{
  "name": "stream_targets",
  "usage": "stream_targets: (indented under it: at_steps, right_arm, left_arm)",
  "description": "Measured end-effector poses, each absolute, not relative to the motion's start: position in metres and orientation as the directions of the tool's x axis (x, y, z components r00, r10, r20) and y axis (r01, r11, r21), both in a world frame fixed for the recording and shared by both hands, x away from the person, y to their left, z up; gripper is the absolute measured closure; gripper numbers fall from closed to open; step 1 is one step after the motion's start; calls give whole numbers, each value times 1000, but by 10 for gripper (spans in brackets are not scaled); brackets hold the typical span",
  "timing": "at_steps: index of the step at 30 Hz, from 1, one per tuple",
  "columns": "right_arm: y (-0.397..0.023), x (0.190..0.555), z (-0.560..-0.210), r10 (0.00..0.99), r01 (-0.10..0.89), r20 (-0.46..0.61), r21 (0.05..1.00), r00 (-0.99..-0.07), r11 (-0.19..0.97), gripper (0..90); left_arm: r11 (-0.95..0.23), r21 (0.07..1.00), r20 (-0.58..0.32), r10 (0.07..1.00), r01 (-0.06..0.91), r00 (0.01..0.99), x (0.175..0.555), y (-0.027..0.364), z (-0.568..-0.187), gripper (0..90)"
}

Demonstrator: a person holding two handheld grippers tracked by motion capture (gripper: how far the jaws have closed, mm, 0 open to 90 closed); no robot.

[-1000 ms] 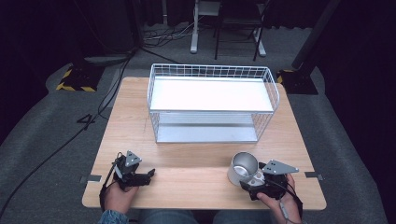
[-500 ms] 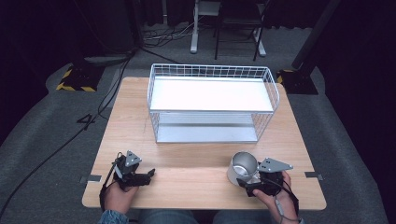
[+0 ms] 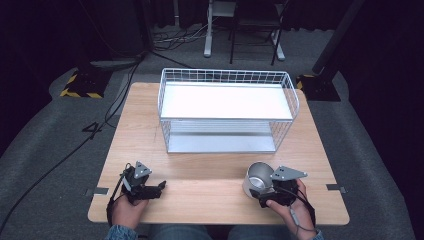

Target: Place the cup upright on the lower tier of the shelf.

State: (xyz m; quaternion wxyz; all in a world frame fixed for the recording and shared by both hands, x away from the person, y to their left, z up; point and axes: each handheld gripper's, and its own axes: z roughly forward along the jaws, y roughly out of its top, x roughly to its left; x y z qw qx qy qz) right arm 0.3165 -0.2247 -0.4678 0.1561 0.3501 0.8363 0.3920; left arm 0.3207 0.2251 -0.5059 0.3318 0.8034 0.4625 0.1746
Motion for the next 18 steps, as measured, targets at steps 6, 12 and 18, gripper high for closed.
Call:
stream_targets:
  at_steps: [6,12,18]
  right_arm:
    - [-224,318,-469,707,463,24,772,-707,437,76]
    - [-225,318,-470,707,455,24,781,-706,428,79]
    - [-225,318,-467,709,454,37,791,-704,410,79]
  left_arm:
    - [-352,695,-27,859,627,511,321,225,-506,140]
    - [-352,695,-26,859,627,511,321,225,-506,141]
    - [-352,695,-26,859,627,511,321,225,-506,140]
